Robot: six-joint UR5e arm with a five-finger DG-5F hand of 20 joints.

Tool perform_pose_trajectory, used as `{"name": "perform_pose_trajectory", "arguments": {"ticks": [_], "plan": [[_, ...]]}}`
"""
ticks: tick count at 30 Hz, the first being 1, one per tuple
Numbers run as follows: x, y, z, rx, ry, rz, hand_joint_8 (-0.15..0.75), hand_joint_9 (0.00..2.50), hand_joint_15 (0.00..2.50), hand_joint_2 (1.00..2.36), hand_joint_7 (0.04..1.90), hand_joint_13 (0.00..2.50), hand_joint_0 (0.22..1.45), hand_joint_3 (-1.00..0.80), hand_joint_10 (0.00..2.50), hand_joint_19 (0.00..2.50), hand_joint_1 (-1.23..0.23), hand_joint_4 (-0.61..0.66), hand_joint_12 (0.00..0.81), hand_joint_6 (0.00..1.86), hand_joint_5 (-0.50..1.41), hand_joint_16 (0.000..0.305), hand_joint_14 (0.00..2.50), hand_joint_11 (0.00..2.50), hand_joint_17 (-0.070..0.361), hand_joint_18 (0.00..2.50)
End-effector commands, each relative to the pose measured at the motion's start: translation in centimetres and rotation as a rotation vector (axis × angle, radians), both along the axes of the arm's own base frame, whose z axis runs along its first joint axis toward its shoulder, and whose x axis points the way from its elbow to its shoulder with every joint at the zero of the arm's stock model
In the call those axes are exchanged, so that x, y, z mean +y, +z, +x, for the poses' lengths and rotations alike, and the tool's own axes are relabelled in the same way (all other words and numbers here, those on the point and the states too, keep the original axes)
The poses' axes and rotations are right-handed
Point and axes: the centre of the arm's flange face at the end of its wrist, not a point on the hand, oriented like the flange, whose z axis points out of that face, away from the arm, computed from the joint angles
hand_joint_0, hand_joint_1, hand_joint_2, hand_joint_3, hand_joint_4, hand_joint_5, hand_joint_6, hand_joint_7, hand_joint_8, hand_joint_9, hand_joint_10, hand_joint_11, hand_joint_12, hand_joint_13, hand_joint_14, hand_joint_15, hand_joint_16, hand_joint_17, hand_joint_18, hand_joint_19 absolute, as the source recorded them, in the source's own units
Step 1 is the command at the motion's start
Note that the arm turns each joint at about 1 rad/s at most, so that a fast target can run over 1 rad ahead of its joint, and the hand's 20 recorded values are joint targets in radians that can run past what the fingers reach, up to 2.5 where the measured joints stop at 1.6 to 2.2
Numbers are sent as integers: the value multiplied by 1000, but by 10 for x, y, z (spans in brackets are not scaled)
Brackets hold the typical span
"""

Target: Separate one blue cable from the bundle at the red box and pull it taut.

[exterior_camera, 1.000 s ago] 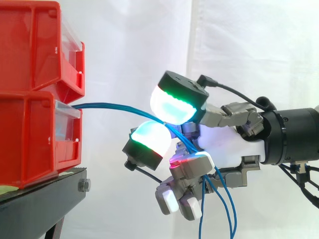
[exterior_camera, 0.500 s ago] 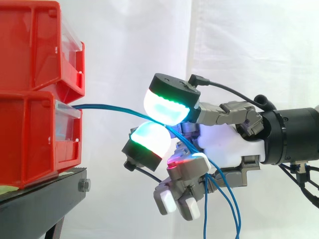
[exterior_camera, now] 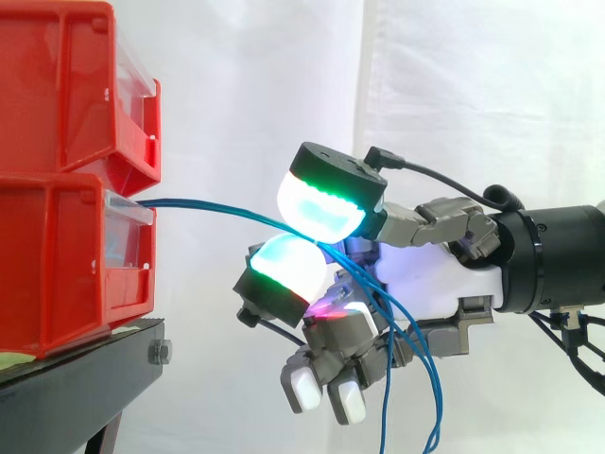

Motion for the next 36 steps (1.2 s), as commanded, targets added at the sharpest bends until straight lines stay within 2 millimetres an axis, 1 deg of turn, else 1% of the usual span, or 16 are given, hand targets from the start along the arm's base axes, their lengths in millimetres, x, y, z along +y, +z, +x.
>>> {"name": "perform_pose_trajectory", "arguments": {"ticks": [1, 7, 12, 14, 17, 20, 23, 27, 29, 30, 31, 33, 35, 36], "plan": [[0, 0, 0, -1, 1, -7, 265, 1099, 654, 1000, 1237, 805, 771, -500, 30, 706, -880, -57, 362, 908, -189, 48, 27, 1195, 109, 794], [0, 0, 0, -2, 2, -8, 272, 1138, 661, 1000, 1184, 819, 699, -500, 29, 735, -881, -20, 361, 904, -176, 48, 25, 1220, 107, 799], [2, 0, 1, -4, 3, -8, 277, 1178, 671, 1000, 1200, 836, 635, -500, 30, 763, -791, 7, 364, 895, -161, 47, 25, 1208, 105, 805], [2, 0, 0, -2, 3, -7, 281, 1185, 675, 1000, 1151, 839, 614, -500, 32, 762, -771, 6, 369, 897, -158, 47, 27, 1211, 105, 808], [1, 0, 0, -2, 2, -8, 280, 1186, 681, 1000, 1121, 840, 584, -500, 31, 767, -820, 10, 373, 897, -157, 48, 25, 1218, 107, 810], [2, 0, 0, -2, 3, -7, 288, 1185, 677, 1000, 1147, 836, 555, -500, 30, 762, -863, 21, 377, 888, -155, 49, 27, 1222, 110, 813], [3, 0, 0, -1, 4, -5, 290, 1188, 678, 1000, 1143, 838, 540, -500, 29, 759, -874, 26, 379, 885, -155, 49, 27, 1201, 111, 817], [2, 0, 1, -2, 1, -7, 300, 1191, 678, 1000, 1122, 843, 515, -500, 29, 766, -823, 26, 389, 879, -151, 50, 24, 1208, 113, 824], [2, 0, 1, -2, 1, -5, 309, 1198, 678, 1000, 1100, 846, 483, -500, 27, 767, -766, 40, 405, 862, -147, 53, 26, 1189, 120, 835], [2, 0, 1, -4, 1, -5, 308, 1177, 671, 1000, 1090, 832, 461, -500, 28, 760, -849, 40, 409, 842, -149, 56, 23, 1185, 125, 835], [2, 0, 1, -2, 0, -5, 306, 1168, 675, 1000, 1085, 820, 461, -500, 27, 760, -856, 37, 408, 837, -148, 56, 25, 1181, 125, 831], [4, 0, 1, -2, 3, -7, 313, 1140, 666, 1000, 1091, 805, 429, -500, 27, 749, -917, 39, 417, 810, -147, 58, 24, 1158, 131, 826], [4, 0, 1, -2, 3, -5, 312, 1137, 664, 1000, 1083, 808, 424, -500, 27, 756, -904, 38, 420, 807, -146, 59, 24, 1145, 132, 832], [3, -1, 0, 1, 1, -6, 321, 1146, 662, 1000, 1074, 812, 420, -500, 25, 753, -874, 42, 422, 806, -146, 59, 23, 1137, 133, 840]]}}
